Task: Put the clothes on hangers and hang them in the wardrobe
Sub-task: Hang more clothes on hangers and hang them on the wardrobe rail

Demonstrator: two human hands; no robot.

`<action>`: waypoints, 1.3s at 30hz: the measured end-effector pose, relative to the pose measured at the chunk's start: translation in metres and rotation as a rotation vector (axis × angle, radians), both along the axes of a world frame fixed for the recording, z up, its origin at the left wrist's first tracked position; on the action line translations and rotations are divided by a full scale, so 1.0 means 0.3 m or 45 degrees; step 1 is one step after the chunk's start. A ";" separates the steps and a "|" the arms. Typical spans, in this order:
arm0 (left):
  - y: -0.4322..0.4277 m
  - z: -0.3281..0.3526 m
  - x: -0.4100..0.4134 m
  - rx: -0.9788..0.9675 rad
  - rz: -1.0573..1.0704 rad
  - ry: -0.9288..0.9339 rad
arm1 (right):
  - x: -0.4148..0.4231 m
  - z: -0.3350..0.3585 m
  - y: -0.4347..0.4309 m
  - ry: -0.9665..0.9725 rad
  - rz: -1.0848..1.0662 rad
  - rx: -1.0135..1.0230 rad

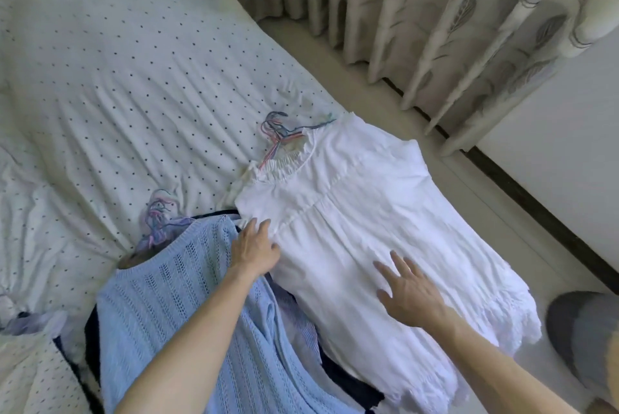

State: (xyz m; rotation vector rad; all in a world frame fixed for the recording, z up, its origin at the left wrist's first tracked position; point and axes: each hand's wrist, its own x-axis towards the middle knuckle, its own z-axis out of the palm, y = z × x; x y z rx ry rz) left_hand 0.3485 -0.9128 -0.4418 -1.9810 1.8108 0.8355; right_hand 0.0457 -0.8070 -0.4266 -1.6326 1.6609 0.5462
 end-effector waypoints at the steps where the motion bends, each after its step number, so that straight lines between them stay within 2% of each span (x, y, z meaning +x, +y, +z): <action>1: -0.061 -0.029 0.019 -0.002 0.043 0.006 | 0.014 -0.032 -0.034 0.023 -0.003 0.009; 7: -0.334 -0.206 0.122 -0.102 0.345 0.088 | 0.048 -0.181 -0.069 0.186 0.042 0.043; 15: -0.455 -0.339 0.165 -0.040 0.568 0.265 | 0.049 -0.268 -0.056 0.141 -0.006 0.137; 19: -0.423 -0.236 0.085 -0.162 0.630 0.361 | 0.023 -0.204 -0.083 0.059 -0.078 0.155; 24: -0.269 0.015 -0.111 -0.449 0.679 0.644 | 0.012 -0.058 -0.053 -0.193 -0.484 0.155; 29: -0.007 0.233 -0.326 -0.443 0.432 0.902 | 0.003 0.204 0.039 -0.560 -1.045 -0.118; 33: 0.234 0.397 -0.514 -0.525 0.070 1.045 | -0.025 0.443 0.104 -0.871 -1.382 -0.394; 35: 0.366 0.465 -0.595 -0.506 -0.101 1.096 | -0.048 0.544 0.156 -0.888 -1.456 -0.628; 37: 0.484 0.524 -0.664 -0.461 -0.222 1.126 | -0.081 0.617 0.232 -0.799 -1.492 -0.861; 39: 0.580 0.574 -0.719 -0.415 -0.335 1.147 | -0.123 0.675 0.334 -0.719 -1.530 -0.949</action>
